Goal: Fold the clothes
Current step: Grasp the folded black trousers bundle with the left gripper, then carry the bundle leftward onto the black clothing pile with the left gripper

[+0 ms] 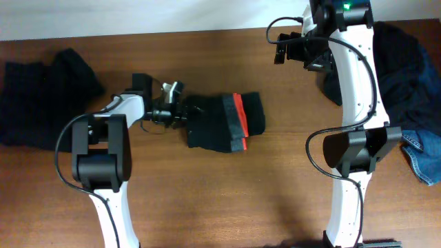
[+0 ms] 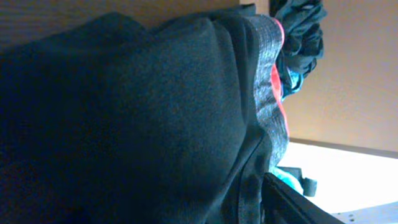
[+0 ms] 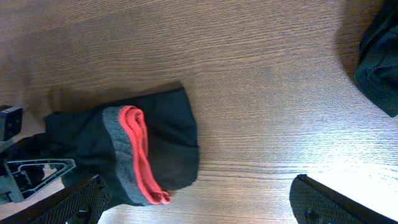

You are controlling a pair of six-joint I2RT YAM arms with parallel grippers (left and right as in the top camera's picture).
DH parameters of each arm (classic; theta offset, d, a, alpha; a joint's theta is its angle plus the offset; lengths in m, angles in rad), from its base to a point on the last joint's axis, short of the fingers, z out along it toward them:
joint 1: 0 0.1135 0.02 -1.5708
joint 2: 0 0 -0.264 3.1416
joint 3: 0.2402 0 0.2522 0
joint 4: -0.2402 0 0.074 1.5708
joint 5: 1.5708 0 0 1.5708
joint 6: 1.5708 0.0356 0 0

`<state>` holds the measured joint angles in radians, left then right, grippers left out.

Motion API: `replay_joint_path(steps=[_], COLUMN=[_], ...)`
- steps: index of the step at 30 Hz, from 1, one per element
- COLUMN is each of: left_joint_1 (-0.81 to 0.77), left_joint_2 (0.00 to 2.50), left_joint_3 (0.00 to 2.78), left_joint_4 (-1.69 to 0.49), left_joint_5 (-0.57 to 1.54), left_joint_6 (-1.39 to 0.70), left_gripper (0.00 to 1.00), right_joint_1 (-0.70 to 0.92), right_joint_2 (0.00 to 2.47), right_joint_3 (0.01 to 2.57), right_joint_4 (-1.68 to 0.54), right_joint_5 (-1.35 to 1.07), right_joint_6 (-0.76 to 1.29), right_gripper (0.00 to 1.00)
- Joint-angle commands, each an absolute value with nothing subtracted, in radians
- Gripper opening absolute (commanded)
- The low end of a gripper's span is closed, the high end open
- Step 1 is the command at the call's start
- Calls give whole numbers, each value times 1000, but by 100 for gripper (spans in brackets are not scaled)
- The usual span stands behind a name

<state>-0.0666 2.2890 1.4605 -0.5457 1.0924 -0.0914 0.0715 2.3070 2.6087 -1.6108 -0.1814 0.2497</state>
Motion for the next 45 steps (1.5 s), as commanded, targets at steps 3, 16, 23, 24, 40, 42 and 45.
replay_joint_path(steps=[3, 16, 23, 24, 40, 42, 45], left_joint_1=[-98, -63, 5, 15, 126, 159, 208], left_joint_2=[2307, 2305, 2304, 2304, 2304, 2304, 2304], left_joint_3=[1452, 1496, 1684, 1721, 2209, 2223, 2223], left_joint_4=[-533, -509, -600, -614, -721, -725, -735], left_joint_5=[1059, 1058, 1050, 1050, 866, 867, 867], left_joint_6=[-131, -172, -172, -172, -258, -274, -301], left_gripper=[64, 0, 0, 0, 0, 0, 0], right_joint_1=[71, 71, 71, 71, 71, 71, 71], right_joint_2=[2299, 2299, 2299, 2299, 2299, 2299, 2299], right_joint_3=[2626, 2626, 2626, 2626, 2626, 2626, 2626], right_joint_4=[-1608, -1617, -1617, -1617, -1622, -1625, -1625], right_joint_5=[-172, -172, -172, -172, -172, -172, -172], right_joint_6=[239, 216, 216, 216, 213, 212, 198], right_gripper=[99, 99, 99, 99, 99, 99, 99])
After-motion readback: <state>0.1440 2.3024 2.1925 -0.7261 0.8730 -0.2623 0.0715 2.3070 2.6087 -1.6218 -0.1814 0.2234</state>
